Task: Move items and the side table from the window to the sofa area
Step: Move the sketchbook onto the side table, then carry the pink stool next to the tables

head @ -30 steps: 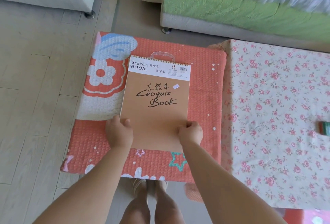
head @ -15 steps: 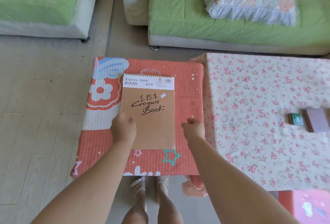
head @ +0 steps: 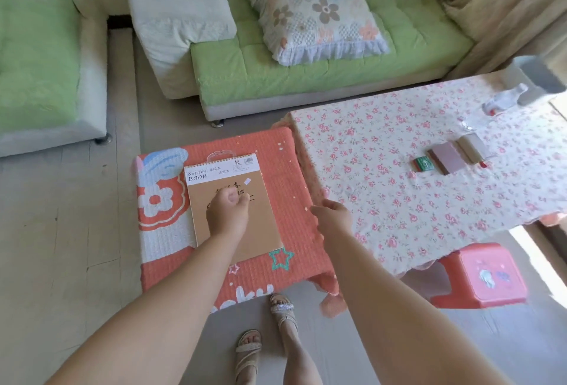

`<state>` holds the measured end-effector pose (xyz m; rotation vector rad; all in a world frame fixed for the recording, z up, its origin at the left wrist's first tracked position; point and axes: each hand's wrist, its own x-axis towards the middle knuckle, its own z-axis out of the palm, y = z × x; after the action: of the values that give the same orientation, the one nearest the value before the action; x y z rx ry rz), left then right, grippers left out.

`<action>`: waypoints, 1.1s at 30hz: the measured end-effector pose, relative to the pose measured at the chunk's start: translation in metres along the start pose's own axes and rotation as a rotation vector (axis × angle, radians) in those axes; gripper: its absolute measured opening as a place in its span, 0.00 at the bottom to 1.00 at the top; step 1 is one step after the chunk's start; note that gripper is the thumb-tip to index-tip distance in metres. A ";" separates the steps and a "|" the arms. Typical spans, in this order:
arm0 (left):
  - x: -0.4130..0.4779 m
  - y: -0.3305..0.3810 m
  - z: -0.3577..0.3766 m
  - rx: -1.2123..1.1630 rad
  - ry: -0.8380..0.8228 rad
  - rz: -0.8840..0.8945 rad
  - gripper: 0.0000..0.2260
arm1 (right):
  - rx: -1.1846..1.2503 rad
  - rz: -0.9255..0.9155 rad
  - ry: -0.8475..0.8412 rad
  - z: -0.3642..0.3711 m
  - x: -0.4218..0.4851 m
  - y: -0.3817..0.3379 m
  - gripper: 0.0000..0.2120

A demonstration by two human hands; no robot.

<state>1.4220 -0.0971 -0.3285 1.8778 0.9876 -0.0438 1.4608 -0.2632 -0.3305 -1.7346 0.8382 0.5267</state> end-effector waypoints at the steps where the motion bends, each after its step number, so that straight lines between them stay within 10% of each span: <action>1: -0.005 0.002 0.002 0.005 -0.024 0.010 0.14 | 0.016 0.013 0.009 -0.006 -0.005 0.003 0.20; 17: -0.170 0.063 0.148 0.197 -0.554 0.364 0.15 | 0.421 0.072 0.468 -0.238 -0.035 0.112 0.18; 33: -0.379 0.072 0.335 0.247 -0.722 0.433 0.12 | 0.530 0.112 0.693 -0.499 -0.046 0.234 0.18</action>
<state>1.3387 -0.5993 -0.2896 2.0267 0.0801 -0.5633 1.2251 -0.7614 -0.2892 -1.3674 1.4160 -0.2502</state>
